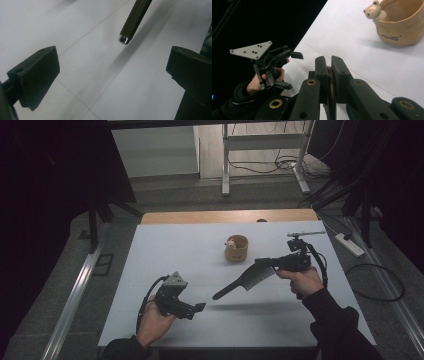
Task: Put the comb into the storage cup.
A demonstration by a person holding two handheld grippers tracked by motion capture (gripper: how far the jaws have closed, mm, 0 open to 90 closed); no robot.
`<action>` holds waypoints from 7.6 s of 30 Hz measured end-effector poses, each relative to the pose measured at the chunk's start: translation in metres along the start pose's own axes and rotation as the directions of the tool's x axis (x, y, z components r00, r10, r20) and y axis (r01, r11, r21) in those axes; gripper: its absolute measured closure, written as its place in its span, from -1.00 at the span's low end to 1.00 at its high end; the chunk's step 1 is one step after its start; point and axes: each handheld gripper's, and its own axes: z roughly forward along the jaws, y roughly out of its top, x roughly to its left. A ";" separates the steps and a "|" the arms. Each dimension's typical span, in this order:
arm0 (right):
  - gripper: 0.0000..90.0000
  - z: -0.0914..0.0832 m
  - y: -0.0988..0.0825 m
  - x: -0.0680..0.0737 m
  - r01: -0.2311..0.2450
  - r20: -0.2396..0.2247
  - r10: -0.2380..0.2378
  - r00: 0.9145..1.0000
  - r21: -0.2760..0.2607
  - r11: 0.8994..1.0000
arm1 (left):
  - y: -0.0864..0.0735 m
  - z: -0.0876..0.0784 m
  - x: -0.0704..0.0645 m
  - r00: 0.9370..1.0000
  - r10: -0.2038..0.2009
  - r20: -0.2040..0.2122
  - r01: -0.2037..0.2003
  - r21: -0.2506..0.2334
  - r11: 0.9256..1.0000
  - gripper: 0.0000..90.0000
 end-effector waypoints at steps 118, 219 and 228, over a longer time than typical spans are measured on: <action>0.88 -0.061 0.097 -0.024 0.031 0.283 0.036 0.959 -0.229 0.973 | -0.065 -0.067 0.023 0.984 -0.141 -0.107 0.139 -0.023 0.990 -1.00; 0.85 0.021 0.104 -0.075 -0.064 0.298 0.107 0.949 -0.153 0.986 | -0.065 -0.066 0.024 0.984 -0.145 -0.099 0.144 -0.014 0.989 -1.00; 0.71 0.026 0.101 -0.076 -0.046 0.335 0.087 0.938 -0.130 0.991 | -0.065 -0.067 0.025 0.984 -0.148 -0.096 0.146 -0.019 0.989 -1.00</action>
